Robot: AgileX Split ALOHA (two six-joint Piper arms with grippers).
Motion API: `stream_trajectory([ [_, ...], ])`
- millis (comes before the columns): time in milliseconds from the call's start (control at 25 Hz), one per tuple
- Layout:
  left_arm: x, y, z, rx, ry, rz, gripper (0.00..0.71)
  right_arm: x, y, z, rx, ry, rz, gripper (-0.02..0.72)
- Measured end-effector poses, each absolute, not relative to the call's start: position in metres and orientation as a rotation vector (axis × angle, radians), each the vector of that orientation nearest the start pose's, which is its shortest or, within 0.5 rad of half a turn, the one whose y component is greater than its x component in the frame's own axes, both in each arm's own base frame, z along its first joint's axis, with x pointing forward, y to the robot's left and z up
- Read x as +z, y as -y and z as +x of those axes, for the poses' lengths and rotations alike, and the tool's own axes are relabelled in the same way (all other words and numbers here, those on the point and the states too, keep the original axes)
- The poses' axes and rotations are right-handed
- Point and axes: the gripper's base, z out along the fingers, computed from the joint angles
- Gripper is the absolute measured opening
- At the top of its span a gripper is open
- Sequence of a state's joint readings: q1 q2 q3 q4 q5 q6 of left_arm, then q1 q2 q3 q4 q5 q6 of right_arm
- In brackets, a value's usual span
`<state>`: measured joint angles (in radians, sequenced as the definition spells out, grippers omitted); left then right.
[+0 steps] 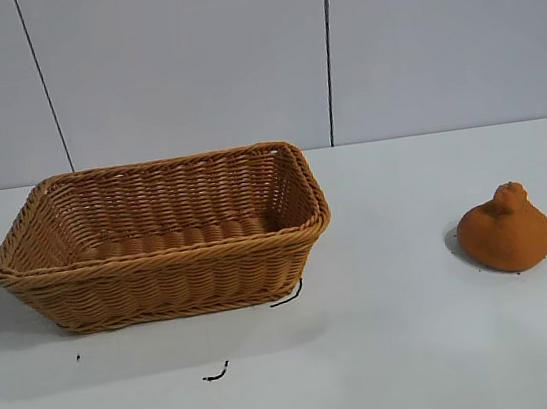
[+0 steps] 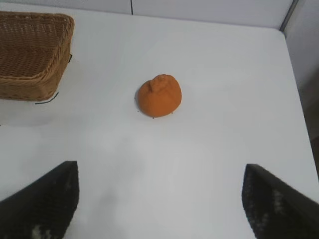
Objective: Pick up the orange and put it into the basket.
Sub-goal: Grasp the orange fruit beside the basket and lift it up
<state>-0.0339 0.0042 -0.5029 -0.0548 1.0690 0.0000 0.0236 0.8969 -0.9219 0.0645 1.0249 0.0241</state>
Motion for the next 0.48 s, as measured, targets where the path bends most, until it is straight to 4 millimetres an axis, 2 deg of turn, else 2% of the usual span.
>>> stream_trajectory([
  [120, 0.278, 0.004, -0.005, -0.087, -2.054, 0.038, 0.639, 0.34, -0.01, 0.205, 0.11, -2.578, 0.026, 0.635],
  [280, 0.278, 0.004, -0.005, -0.087, -2.054, 0.038, 0.639, 0.323, -0.012, 0.264, 0.109, -2.685, 0.018, 0.635],
  [360, 0.278, 0.004, -0.005, -0.087, -2.054, 0.038, 0.639, 0.308, -0.013, 0.29, 0.114, -2.739, 0.019, 0.635],
  [480, 0.278, 0.004, -0.005, -0.087, -2.054, 0.038, 0.639, 0.274, -0.014, 0.327, 0.117, -2.84, 0.027, 0.635],
])
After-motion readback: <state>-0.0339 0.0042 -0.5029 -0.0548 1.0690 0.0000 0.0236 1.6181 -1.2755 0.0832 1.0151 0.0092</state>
